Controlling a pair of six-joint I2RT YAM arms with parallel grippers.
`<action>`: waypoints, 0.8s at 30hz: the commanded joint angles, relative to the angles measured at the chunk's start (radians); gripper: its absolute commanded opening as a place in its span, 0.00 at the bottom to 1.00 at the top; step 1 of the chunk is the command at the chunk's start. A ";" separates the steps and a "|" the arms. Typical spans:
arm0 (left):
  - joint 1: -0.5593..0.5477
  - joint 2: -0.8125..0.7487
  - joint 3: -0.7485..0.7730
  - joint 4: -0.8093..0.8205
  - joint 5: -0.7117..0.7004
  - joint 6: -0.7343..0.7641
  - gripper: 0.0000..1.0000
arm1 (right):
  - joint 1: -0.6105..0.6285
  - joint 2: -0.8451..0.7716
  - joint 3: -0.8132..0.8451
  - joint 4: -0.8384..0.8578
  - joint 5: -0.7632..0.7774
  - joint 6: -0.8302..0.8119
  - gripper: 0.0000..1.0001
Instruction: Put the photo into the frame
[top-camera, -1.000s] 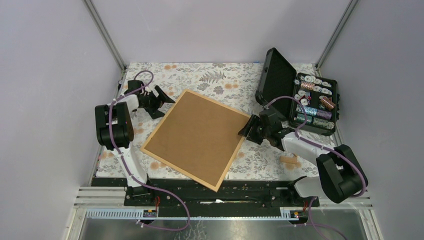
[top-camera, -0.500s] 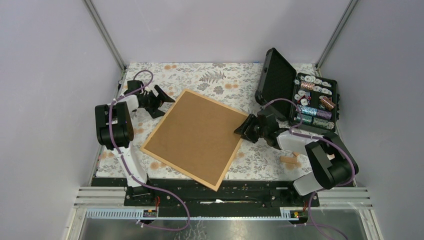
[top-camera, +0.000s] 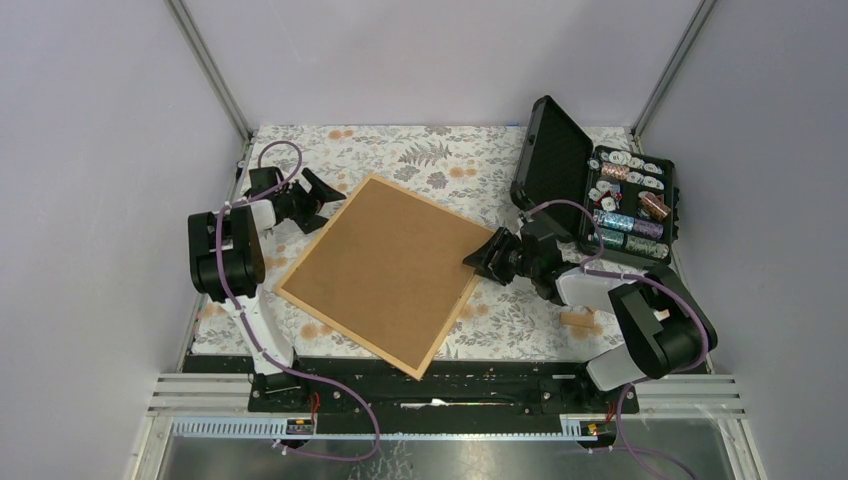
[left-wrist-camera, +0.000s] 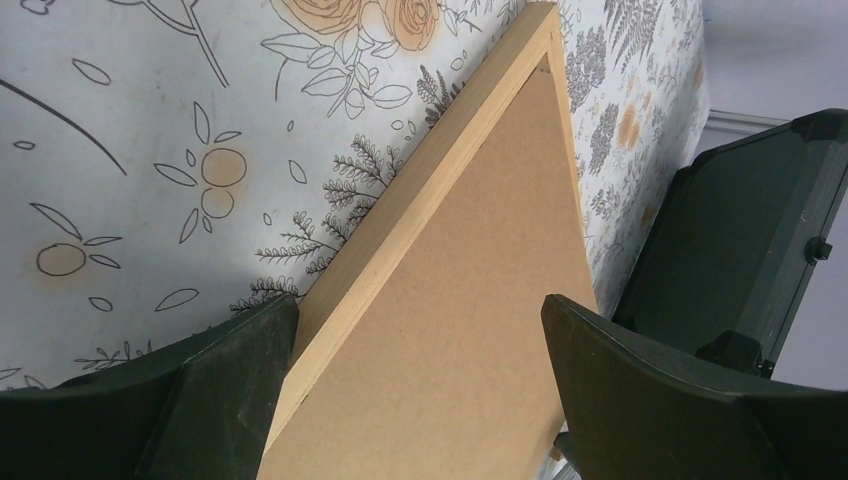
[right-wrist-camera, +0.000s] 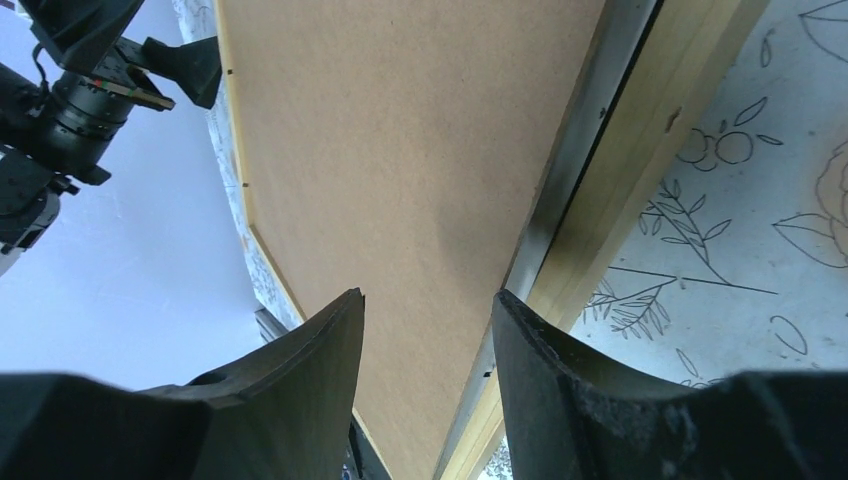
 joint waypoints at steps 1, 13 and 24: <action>-0.048 0.038 -0.092 -0.108 0.073 -0.044 0.99 | 0.036 -0.052 0.075 0.213 -0.126 0.085 0.56; -0.074 0.050 -0.093 -0.110 0.077 -0.042 0.99 | 0.077 0.067 0.113 0.197 -0.072 0.036 0.54; -0.088 0.067 -0.112 -0.077 0.102 -0.065 0.98 | 0.134 0.027 0.176 0.178 -0.034 -0.020 0.54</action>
